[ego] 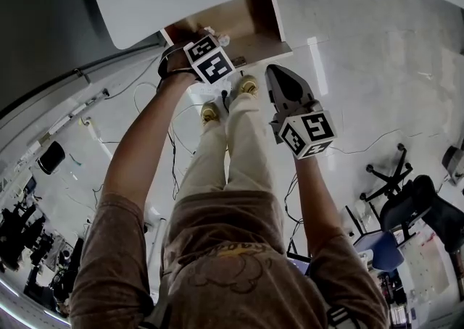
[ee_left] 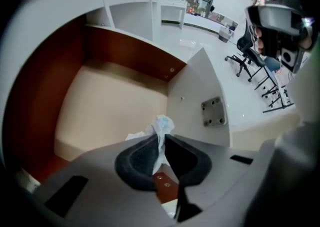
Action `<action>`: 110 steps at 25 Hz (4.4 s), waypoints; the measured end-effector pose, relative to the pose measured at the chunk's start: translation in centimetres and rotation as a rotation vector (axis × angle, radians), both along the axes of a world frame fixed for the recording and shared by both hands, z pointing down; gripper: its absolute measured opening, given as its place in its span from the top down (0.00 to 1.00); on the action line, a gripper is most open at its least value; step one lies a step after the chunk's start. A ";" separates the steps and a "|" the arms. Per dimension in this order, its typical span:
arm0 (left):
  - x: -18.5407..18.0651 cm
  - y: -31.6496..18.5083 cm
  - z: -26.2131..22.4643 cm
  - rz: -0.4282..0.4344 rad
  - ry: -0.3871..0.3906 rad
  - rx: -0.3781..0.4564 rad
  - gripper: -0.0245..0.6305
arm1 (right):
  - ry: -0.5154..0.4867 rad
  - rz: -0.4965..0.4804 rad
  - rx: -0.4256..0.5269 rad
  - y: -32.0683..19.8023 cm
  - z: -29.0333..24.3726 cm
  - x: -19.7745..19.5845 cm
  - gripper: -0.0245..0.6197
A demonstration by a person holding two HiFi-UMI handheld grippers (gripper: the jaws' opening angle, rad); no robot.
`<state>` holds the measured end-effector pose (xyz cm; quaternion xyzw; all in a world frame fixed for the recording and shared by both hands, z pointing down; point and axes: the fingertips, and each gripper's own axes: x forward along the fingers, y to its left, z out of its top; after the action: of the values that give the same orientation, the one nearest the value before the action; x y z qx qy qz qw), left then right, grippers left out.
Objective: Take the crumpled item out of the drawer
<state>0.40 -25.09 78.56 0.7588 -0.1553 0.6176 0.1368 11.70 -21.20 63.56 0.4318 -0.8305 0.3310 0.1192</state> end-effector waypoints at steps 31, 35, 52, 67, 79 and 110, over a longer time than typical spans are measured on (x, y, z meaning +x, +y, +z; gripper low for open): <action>0.7 0.1 -38.5 -0.286 0.486 0.402 0.90 | 0.079 -0.015 0.290 1.2 -24.5 1.3 0.97; -0.5 1.2 -42.4 -0.333 0.586 0.444 0.90 | 0.072 -0.012 0.335 1.8 -27.3 0.7 0.97; -5.0 6.3 -50.9 -0.524 1.060 0.584 0.90 | 0.011 0.017 0.445 4.8 -33.9 -1.4 0.97; -6.9 8.2 -49.1 -0.521 1.157 0.595 0.90 | -0.037 0.025 0.424 5.9 -32.6 -2.6 0.97; -7.2 8.4 -45.9 -0.536 1.109 0.569 0.90 | -0.020 -0.008 0.406 5.8 -30.8 -3.0 0.97; -7.3 7.5 -44.7 -0.588 1.103 0.535 0.90 | 0.004 -0.004 0.372 5.0 -28.9 -4.3 0.97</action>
<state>-6.86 -17.61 33.91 0.8967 -0.4100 0.0178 0.1655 7.43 -16.23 34.68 0.4453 -0.8781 0.1705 0.0393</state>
